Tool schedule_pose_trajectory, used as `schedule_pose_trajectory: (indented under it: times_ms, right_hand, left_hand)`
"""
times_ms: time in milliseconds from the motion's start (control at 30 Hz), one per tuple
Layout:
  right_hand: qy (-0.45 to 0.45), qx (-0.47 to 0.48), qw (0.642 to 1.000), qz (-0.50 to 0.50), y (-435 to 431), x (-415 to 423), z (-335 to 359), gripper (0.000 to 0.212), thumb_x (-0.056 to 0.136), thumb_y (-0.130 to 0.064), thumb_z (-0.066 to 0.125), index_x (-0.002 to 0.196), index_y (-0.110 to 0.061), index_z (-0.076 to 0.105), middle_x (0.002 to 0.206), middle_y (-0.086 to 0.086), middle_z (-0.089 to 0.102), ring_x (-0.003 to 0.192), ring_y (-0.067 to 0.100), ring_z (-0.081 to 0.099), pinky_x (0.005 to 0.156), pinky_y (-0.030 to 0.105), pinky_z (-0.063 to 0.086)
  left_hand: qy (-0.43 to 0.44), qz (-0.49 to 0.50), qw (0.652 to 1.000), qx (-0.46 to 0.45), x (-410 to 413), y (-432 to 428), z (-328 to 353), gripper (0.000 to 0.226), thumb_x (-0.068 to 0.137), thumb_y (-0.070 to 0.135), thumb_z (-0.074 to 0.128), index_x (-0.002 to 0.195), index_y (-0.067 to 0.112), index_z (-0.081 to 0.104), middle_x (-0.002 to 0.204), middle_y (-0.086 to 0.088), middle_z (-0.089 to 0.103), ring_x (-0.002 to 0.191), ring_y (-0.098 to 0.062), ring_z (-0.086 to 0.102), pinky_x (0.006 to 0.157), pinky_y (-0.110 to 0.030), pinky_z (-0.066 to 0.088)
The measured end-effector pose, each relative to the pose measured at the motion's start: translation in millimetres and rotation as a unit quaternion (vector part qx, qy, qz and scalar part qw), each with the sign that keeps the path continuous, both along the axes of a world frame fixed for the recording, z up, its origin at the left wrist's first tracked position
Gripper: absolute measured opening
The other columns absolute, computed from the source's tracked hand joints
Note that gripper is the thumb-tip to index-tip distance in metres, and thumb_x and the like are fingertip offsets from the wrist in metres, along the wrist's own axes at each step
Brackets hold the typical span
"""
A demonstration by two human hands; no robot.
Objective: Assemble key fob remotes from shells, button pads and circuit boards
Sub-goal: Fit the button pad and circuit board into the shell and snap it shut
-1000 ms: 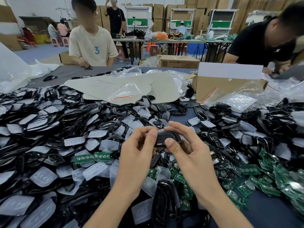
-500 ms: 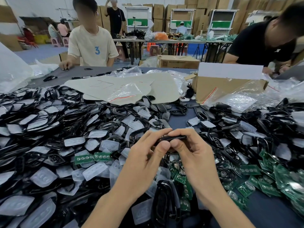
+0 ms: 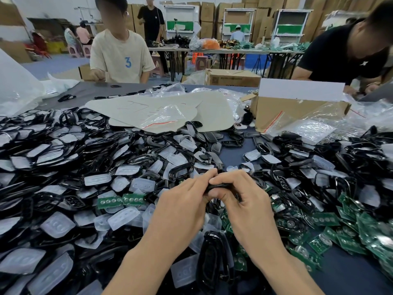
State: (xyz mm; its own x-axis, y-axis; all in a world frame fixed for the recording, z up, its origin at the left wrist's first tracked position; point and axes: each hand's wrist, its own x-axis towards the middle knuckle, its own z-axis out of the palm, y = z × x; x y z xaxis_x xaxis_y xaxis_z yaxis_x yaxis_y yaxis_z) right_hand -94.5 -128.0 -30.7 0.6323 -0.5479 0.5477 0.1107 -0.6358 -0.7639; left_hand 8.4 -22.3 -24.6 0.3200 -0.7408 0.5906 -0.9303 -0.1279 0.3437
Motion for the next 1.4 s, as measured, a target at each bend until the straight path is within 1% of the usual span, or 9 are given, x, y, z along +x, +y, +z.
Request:
schedule_pose_trajectory:
  times_ms: [267, 467, 600, 700, 800, 900, 1100, 1267, 1400]
  right_hand:
    - [0.007, -0.006, 1.0, -0.025, 4, 3, -5, 0.007, 0.091, -0.022, 0.069, 0.097, -0.026, 0.07, 0.097, -0.014, 0.064, 0.091, 0.002, 0.064, 0.075, 0.009, 0.047]
    - [0.039, -0.01, 0.999, -0.032, 1, 2, -4, 0.02, 0.086, -0.043, 0.067, 0.1, -0.053, 0.057, 0.107, -0.023, 0.062, 0.1, -0.006, 0.061, 0.08, 0.003, 0.042]
    - [0.096, -0.088, 0.991, -0.036, 1, 3, -6, 0.025, 0.089, -0.058, 0.046, 0.111, -0.047, 0.05, 0.109, -0.024, 0.056, 0.096, -0.007, 0.055, 0.078, 0.005, 0.041]
    - [0.111, -0.188, 0.975, -0.049, 3, 2, -7, 0.035, 0.098, -0.028, 0.058, 0.132, -0.031, 0.051, 0.118, -0.014, 0.057, 0.098, 0.003, 0.058, 0.085, 0.012, 0.043]
    - [0.145, -0.246, 0.957, -0.04, 1, 0, -13, 0.078, 0.078, 0.015, 0.073, 0.147, -0.013, 0.049, 0.133, -0.001, 0.057, 0.114, 0.014, 0.06, 0.098, 0.022, 0.05]
    - [0.124, -0.26, 0.957, -0.03, 0, 1, -13, 0.083, 0.075, 0.021, 0.071, 0.148, -0.009, 0.048, 0.138, 0.003, 0.057, 0.119, 0.018, 0.058, 0.1, 0.034, 0.053]
    - [0.075, -0.269, 0.959, -0.052, -3, 2, -18, 0.066, 0.079, 0.013, 0.076, 0.139, -0.006, 0.057, 0.124, 0.002, 0.066, 0.112, 0.011, 0.055, 0.105, 0.012, 0.038]
    - [0.036, -0.25, 0.965, -0.076, 0, 5, -15, 0.044, 0.094, -0.024, 0.049, 0.133, -0.009, 0.062, 0.115, -0.002, 0.069, 0.105, 0.009, 0.057, 0.099, 0.008, 0.038]
    - [0.03, -0.173, 0.982, -0.071, 3, 4, -11, 0.04, 0.093, -0.036, 0.053, 0.13, -0.025, 0.062, 0.109, -0.021, 0.063, 0.104, -0.004, 0.054, 0.094, -0.002, 0.033]
  left_hand:
    - [-0.004, 0.067, 0.997, -0.021, -4, -1, 1, 0.055, 0.078, 0.013, 0.038, 0.123, 0.017, 0.07, 0.093, 0.009, 0.075, 0.066, -0.012, 0.065, 0.057, -0.026, 0.054]
    - [-0.023, 0.096, 0.994, 0.041, 0, -4, -4, 0.045, 0.08, 0.015, 0.055, 0.122, 0.02, 0.069, 0.085, 0.013, 0.072, 0.074, -0.01, 0.064, 0.056, -0.021, 0.047]
    - [-0.053, 0.063, 0.994, 0.076, 4, -5, -11, 0.045, 0.085, 0.018, 0.06, 0.129, 0.011, 0.062, 0.096, 0.008, 0.071, 0.086, -0.015, 0.064, 0.07, -0.022, 0.043]
    - [-0.059, 0.054, 0.993, 0.087, 7, -3, -12, 0.05, 0.083, 0.012, 0.065, 0.132, 0.005, 0.057, 0.094, 0.004, 0.069, 0.082, -0.016, 0.063, 0.071, -0.022, 0.044]
    - [-0.031, 0.047, 0.991, 0.125, 9, -2, -11, 0.059, 0.092, 0.013, 0.059, 0.147, 0.004, 0.041, 0.108, 0.001, 0.067, 0.093, -0.018, 0.058, 0.079, -0.028, 0.05]
    - [-0.005, 0.041, 0.988, 0.147, 10, -2, -14, 0.061, 0.098, 0.017, 0.045, 0.155, 0.01, 0.024, 0.122, 0.004, 0.059, 0.106, -0.016, 0.05, 0.093, -0.028, 0.041]
    - [0.002, 0.058, 0.99, 0.127, 7, -4, -13, 0.053, 0.092, 0.011, 0.05, 0.145, 0.014, 0.043, 0.112, 0.004, 0.065, 0.105, -0.018, 0.056, 0.092, -0.028, 0.038]
    - [-0.005, 0.07, 0.993, 0.1, 4, -5, -15, 0.048, 0.088, 0.009, 0.055, 0.136, 0.012, 0.055, 0.101, 0.002, 0.072, 0.093, -0.021, 0.063, 0.086, -0.034, 0.043]
    - [0.0, 0.064, 0.996, 0.064, 3, -5, -15, 0.048, 0.083, 0.011, 0.052, 0.13, 0.014, 0.061, 0.09, 0.004, 0.073, 0.081, -0.014, 0.064, 0.075, -0.035, 0.049]
